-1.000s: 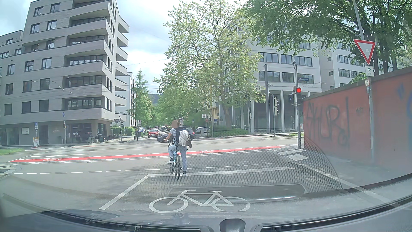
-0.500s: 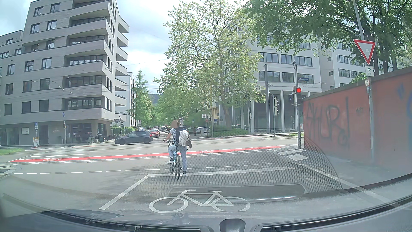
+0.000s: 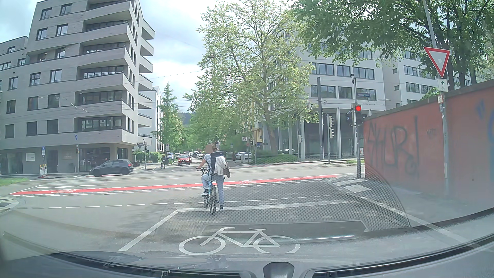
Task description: Follow the waypoints while adhering to traffic rules and regulations
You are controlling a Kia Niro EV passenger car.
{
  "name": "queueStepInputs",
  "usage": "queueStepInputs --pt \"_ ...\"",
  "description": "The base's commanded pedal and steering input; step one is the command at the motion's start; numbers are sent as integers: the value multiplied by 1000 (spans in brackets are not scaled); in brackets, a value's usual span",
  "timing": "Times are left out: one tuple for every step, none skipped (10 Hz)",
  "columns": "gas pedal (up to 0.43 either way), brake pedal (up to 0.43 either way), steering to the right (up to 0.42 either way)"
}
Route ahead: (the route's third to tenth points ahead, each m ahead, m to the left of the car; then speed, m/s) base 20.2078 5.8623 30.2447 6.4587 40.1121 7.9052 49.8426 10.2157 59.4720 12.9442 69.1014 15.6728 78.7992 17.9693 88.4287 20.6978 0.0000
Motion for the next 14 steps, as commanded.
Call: queueStepInputs --pt "0 226 -8" --pt "0 226 -8" --pt "0 226 -8" --pt "0 226 -8" --pt "0 226 -8" --pt "0 226 -8" --pt "0 226 -8" --pt "0 226 -8" --pt "0 226 -8" --pt "0 226 -8" --pt "0 226 -8" --pt "0 226 -8" --pt "0 226 -8" --pt "0 226 -8"
